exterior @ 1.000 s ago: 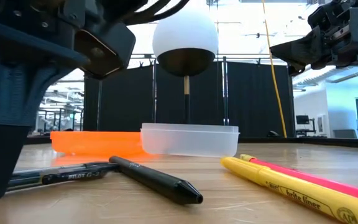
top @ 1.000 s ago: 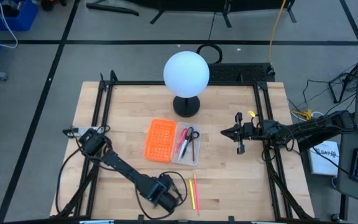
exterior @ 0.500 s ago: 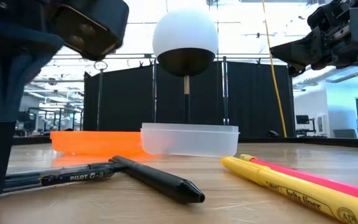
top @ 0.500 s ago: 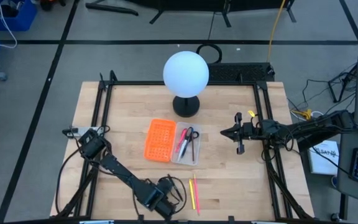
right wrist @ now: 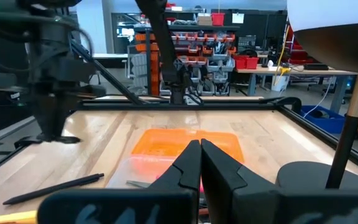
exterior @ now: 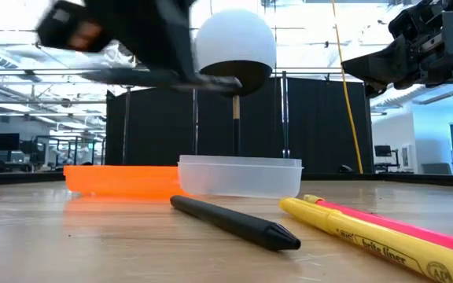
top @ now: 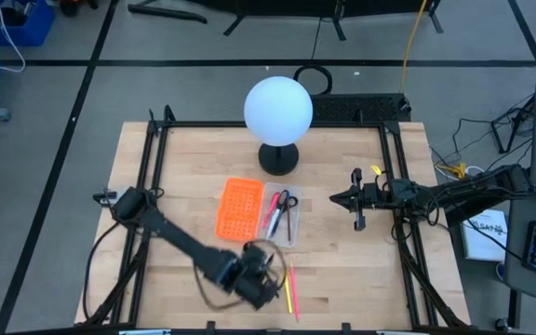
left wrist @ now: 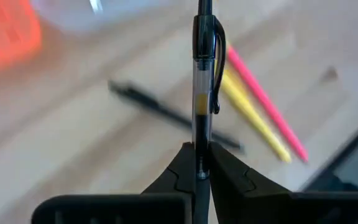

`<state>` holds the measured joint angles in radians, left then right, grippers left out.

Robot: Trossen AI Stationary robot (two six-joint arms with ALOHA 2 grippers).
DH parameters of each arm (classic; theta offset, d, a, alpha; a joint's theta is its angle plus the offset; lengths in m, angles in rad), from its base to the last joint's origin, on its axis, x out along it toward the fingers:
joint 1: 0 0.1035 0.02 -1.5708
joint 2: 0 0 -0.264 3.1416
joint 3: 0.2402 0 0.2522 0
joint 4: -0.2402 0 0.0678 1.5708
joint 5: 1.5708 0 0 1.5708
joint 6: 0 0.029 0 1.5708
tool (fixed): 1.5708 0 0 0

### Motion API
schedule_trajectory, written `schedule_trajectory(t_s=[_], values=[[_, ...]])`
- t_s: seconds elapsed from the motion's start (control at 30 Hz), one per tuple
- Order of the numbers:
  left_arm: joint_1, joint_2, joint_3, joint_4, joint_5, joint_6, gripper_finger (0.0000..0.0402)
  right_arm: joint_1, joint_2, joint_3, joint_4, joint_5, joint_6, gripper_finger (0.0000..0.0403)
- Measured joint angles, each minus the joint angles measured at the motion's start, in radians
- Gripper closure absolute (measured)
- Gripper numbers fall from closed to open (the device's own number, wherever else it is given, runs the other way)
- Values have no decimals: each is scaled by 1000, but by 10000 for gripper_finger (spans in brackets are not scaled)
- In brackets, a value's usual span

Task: Pick & place school supplies into a supply box
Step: Put the left black pen into the supply box

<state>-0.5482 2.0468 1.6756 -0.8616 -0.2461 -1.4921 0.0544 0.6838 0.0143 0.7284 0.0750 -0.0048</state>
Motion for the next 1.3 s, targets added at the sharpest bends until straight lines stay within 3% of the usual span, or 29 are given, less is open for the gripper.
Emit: schedule_trajectory(t_s=[0.37, 0.7, 0.93, 1.3], values=[[286, -20, -1, -8, 51, 270, 376, 0, 0, 0, 0, 0, -6, 399], [460, -26, 0, -107, 109, 360, 376, 0, 0, 0, -2, -1, -7, 399], [517, 3, 1, -76, 145, 380, 377, 0, 0, 0, -8, -1, -7, 399], [517, 87, 0, -51, 169, 363, 377, 0, 0, 0, 7, 1, -37, 399]])
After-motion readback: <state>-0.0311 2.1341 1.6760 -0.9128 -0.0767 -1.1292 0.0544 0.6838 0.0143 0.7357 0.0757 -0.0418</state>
